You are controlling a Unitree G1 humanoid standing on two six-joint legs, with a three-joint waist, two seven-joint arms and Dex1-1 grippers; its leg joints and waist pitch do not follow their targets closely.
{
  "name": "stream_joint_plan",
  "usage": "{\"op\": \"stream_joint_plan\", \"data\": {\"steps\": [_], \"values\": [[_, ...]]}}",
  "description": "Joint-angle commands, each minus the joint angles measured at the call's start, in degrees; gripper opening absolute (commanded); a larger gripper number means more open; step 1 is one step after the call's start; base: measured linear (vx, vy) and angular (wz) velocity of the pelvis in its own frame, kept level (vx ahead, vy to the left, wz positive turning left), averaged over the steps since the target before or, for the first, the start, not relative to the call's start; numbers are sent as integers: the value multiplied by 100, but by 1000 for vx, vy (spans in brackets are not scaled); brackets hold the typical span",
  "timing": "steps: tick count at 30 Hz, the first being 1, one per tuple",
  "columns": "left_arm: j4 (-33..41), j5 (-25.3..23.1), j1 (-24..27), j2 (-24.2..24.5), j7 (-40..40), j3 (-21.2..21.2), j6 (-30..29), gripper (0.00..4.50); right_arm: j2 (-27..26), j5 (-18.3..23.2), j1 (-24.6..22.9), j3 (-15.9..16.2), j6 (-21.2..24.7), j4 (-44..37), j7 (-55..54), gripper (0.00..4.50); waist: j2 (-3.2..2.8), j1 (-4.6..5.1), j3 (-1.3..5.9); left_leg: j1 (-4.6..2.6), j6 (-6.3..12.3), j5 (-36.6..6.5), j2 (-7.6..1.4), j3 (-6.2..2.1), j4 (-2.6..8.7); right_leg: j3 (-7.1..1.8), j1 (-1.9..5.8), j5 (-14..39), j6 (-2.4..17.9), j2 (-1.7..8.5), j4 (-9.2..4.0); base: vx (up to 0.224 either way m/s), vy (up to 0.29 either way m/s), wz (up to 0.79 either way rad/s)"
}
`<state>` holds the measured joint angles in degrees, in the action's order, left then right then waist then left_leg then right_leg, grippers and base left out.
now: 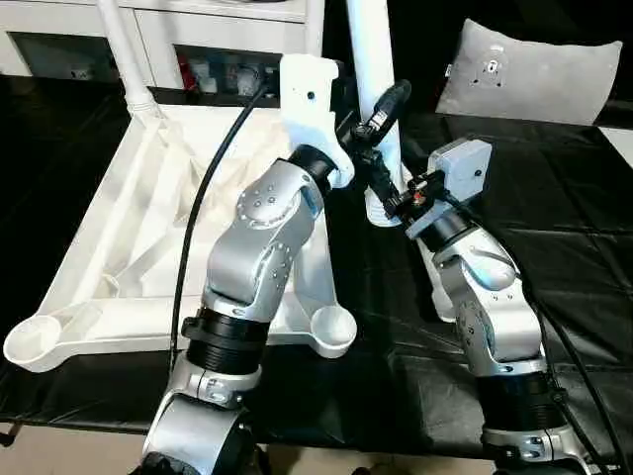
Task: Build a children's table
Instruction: Pick table leg
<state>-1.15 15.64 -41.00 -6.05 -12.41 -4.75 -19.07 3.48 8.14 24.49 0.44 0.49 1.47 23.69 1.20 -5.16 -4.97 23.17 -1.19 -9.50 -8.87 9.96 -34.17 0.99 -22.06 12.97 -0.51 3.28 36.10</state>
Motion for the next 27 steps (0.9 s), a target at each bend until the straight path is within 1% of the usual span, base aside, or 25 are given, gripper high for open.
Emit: {"op": "stream_joint_plan", "data": {"steps": [1,3,5,7,8,9,11,15,16,21,22,23,24,25,27], "values": [[-56,29,27,-51,-86,-49,-27,211,41,-69,10,63,-114,16,-5,188,-7,-5,424,-171,232,-813,-402,-152,386,-207,236,-322,1318,469,-383,0,0,0],[-49,68,33,-64,-85,-24,-49,204,50,-79,8,74,-147,36,-5,188,-8,-1,420,-172,226,-869,-403,-151,391,-206,231,-257,1320,471,-392,0,0,0],[-26,289,55,-163,-67,104,-226,201,69,-100,3,103,-195,69,2,188,-7,1,417,-174,205,-911,-402,-147,392,-208,229,-183,1333,472,-399,0,0,0],[-7,500,73,-273,-17,233,-390,198,80,-115,0,120,-216,80,11,188,-5,0,422,-168,212,-835,-396,-148,386,-205,237,-273,1345,466,-385,0,0,0],[-7,596,76,-327,13,296,-454,197,85,-118,3,123,-221,88,16,188,6,-1,431,-169,225,-802,-394,-148,381,-203,242,-322,1359,465,-379,0,0,0],[-5,794,80,-418,65,415,-592,196,92,-120,6,127,-227,94,20,188,-2,-4,431,-172,229,-785,-388,-140,373,-203,238,-355,1389,467,-367,0,0,0],[-4,1043,82,-519,119,555,-762,195,104,-118,11,134,-237,103,21,188,0,-2,426,-170,246,-809,-385,-140,377,-202,232,-303,1400,456,-378,0,0,0],[6,1370,57,-633,206,775,-897,189,132,-131,15,150,-282,129,15,188,-4,-13,436,-172,269,-759,-389,-142,367,-203,238,-382,1400,459,-367,0,0,0],[18,1428,49,-648,217,812,-938,188,136,-135,14,152,-291,131,15,188,7,-8,432,-168,272,-766,-386,-139,368,-203,238,-376,1395,454,-373,0,0,0],[54,1154,-3,-422,156,613,-765,186,147,-146,32,164,-261,124,9,188,5,-3,428,-172,271,-830,-395,-144,377,-208,239,-208,1309,460,-396,0,0,0],[58,1091,-12,-374,130,562,-725,186,145,-134,37,161,-248,119,8,188,14,-4,431,-172,271,-826,-395,-144,376,-208,242,-204,1299,463,-396,0,0,0],[62,1035,-21,-331,106,516,-692,186,144,-120,41,158,-236,115,9,244,11,-6,432,-169,277,-793,-396,-146,376,-209,242,-235,1287,463,-390,0,0,0],[64,985,-32,-285,105,485,-656,186,149,-113,50,152,-214,115,2,244,9,-6,431,-167,276,-783,-396,-147,376,-208,244,-249,1286,466,-388,0,0,0],[68,969,-41,-250,115,464,-640,185,155,-108,57,151,-200,116,-5,258,9,-4,432,-165,277,-783,-396,-147,377,-207,244,-251,1285,464,-389,0,0,0],[30,924,-89,-193,198,524,-560,185,186,-79,73,157,-120,97,34,264,8,-4,434,-169,272,-787,-395,-146,374,-206,243,-261,1289,463,-387,0,0,0]]}}
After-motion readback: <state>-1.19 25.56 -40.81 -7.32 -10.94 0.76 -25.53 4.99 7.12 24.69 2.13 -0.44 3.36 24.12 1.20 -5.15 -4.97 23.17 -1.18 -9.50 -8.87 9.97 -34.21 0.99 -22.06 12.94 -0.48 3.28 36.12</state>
